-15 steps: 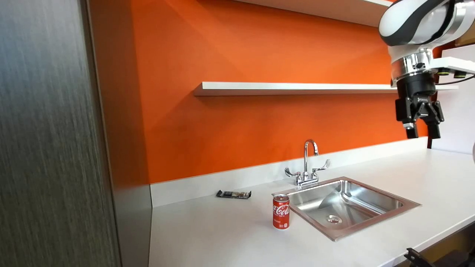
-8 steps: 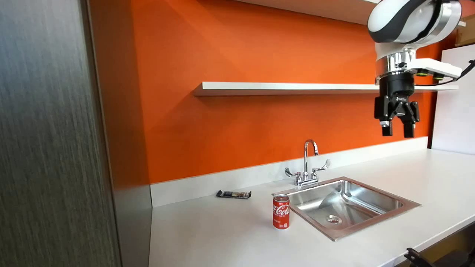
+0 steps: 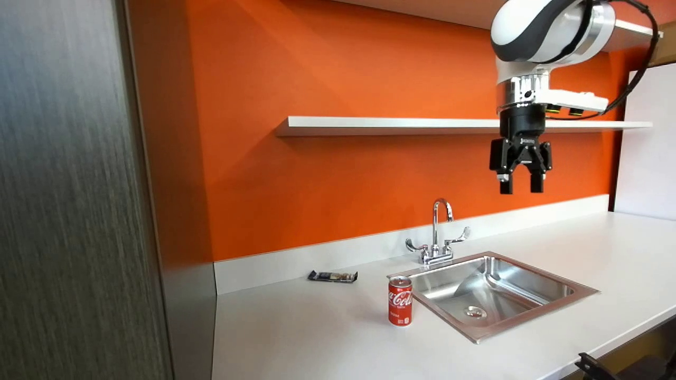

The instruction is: Put the can on the bottom shelf

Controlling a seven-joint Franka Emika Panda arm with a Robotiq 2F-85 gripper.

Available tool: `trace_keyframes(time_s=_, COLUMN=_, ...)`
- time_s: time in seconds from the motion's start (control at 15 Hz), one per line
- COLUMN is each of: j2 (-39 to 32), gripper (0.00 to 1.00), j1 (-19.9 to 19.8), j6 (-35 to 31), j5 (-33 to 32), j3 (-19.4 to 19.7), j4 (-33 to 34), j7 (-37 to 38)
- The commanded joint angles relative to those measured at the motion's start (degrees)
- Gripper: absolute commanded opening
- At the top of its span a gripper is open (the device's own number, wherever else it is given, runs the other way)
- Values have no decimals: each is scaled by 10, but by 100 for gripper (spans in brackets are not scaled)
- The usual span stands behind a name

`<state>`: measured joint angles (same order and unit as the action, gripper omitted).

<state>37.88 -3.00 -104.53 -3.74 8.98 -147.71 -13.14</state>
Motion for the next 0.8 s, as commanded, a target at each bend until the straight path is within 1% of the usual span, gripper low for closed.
trace_keyframes(time_s=0.0, j2=-10, gripper=100, j1=14, j6=-40, j5=9, j3=-36, j4=-11, j7=40)
trace_keyframes(time_s=0.27, j2=-28, gripper=100, j1=30, j6=-70, j5=15, j3=-55, j4=-19, j7=65)
trace_keyframes(time_s=0.73, j2=-80, gripper=100, j1=47, j6=-123, j5=39, j3=-69, j4=-28, j7=77)
